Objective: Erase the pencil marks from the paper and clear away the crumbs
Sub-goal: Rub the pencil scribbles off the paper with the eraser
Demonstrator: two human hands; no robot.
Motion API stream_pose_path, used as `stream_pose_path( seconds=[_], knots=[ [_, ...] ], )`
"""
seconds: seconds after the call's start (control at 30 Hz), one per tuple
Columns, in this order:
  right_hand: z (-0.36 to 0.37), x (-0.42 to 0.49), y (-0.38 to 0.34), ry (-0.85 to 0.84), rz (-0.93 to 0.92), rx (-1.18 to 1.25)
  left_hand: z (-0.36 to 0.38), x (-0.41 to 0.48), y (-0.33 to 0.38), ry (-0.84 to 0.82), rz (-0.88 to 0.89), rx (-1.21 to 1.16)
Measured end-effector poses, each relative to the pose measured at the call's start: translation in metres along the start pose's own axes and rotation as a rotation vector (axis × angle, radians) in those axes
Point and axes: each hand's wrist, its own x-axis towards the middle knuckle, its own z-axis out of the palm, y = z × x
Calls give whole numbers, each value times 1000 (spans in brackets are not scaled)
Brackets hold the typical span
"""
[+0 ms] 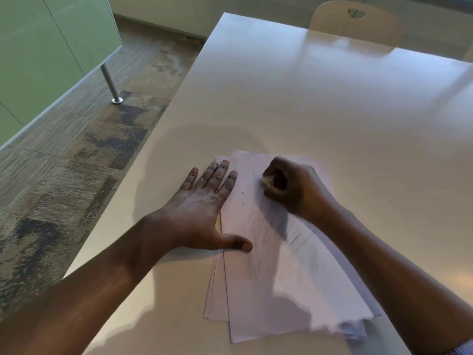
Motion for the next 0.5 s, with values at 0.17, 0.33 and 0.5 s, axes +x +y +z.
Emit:
stream_pose_path(
  seconds=[0.17,0.33,0.5],
  knots=[
    [2,-13,-16,-122,-14,28,1,1,0,3,-2,-8],
    [-2,-10,-8,-72,8,7,-2,0,2,-1,-9,-8],
    [0,-4,-13,-76,1,-33,-2,0,3,-7,-13,-16]
  ],
)
